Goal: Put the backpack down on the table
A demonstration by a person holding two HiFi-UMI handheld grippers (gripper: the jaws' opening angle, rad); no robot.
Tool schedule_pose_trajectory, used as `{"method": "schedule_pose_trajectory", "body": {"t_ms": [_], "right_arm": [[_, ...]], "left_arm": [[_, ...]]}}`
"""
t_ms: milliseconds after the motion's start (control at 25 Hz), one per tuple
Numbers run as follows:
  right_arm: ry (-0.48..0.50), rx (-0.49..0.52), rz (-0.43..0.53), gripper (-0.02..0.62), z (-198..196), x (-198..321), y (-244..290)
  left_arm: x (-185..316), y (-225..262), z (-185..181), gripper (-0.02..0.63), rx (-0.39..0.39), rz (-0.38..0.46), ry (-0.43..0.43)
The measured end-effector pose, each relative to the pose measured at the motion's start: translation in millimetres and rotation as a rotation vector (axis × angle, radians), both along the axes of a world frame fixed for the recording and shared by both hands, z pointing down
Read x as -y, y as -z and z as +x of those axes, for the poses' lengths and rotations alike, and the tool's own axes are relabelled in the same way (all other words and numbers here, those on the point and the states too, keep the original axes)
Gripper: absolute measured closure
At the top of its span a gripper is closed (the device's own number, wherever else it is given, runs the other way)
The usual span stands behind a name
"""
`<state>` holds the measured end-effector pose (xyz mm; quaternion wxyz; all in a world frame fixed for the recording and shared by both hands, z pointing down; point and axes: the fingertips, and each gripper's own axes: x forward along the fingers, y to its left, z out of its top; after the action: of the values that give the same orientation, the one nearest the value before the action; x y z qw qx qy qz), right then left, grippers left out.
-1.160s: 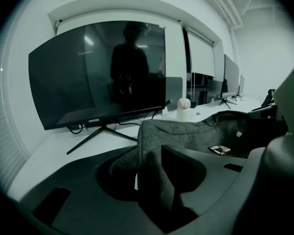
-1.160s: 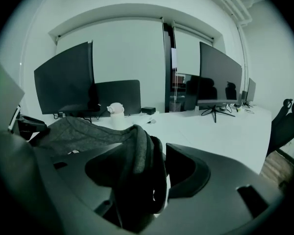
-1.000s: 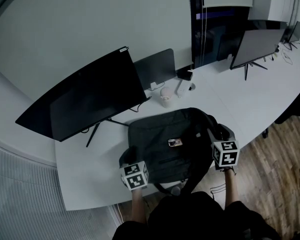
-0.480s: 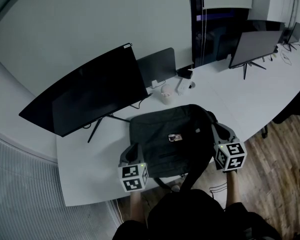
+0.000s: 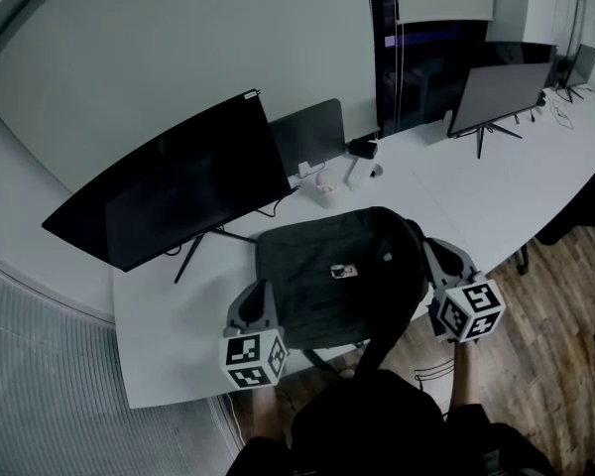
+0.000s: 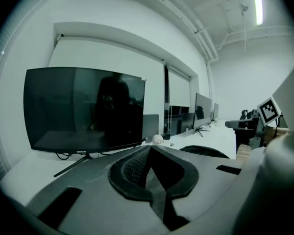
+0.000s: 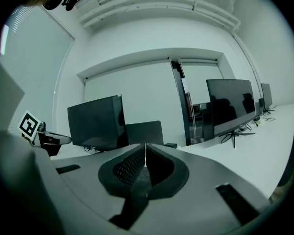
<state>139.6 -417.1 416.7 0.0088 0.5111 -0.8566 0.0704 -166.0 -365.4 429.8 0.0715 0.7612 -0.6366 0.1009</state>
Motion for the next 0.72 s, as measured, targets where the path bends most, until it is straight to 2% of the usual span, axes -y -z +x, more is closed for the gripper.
{"method": "schedule_pose_trajectory", "body": {"t_ms": [440,720], "right_arm": [[0.028,0.026,0.058,0.581,10.7,-14.9,21.8],[0.034,0.024,0.05,0.581,17.9,-18.2,19.4]], "left_arm": [[-16.0,18.6,-2.5,0.589,0.019,0.08,0.007],[-22.3,21.6,-6.0,0.589,0.0,0.098,0.04]]}}
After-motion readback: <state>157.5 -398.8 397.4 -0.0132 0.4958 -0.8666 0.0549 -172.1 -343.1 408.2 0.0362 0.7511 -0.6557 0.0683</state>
